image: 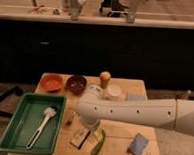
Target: Wipe purple bowl with eraser
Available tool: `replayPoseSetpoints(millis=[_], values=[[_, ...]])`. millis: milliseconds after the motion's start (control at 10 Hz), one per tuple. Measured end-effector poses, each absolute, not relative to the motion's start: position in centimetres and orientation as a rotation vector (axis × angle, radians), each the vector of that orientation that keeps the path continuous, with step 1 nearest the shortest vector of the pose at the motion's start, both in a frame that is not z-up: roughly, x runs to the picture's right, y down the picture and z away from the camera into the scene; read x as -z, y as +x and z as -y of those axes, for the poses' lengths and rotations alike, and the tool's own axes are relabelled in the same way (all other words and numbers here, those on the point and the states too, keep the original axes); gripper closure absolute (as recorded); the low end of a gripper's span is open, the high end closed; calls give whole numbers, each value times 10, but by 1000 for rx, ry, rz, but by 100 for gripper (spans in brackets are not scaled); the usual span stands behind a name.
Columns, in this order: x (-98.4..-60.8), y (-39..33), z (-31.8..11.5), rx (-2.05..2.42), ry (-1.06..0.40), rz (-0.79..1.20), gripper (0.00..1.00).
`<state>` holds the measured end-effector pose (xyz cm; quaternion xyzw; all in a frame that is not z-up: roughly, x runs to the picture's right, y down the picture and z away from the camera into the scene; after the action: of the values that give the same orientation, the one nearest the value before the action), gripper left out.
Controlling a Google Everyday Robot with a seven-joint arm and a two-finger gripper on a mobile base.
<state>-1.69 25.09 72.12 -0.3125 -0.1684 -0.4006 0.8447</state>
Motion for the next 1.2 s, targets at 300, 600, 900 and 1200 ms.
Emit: replayPoseSetpoints(millis=[300, 600, 900, 1200], values=[[-736, -28, -266, 842, -650, 356, 20], [-750, -46, -277, 859, -665, 345, 20], [-766, -66, -286, 873, -685, 328, 20], [-783, -67, -294, 870, -698, 309, 20]])
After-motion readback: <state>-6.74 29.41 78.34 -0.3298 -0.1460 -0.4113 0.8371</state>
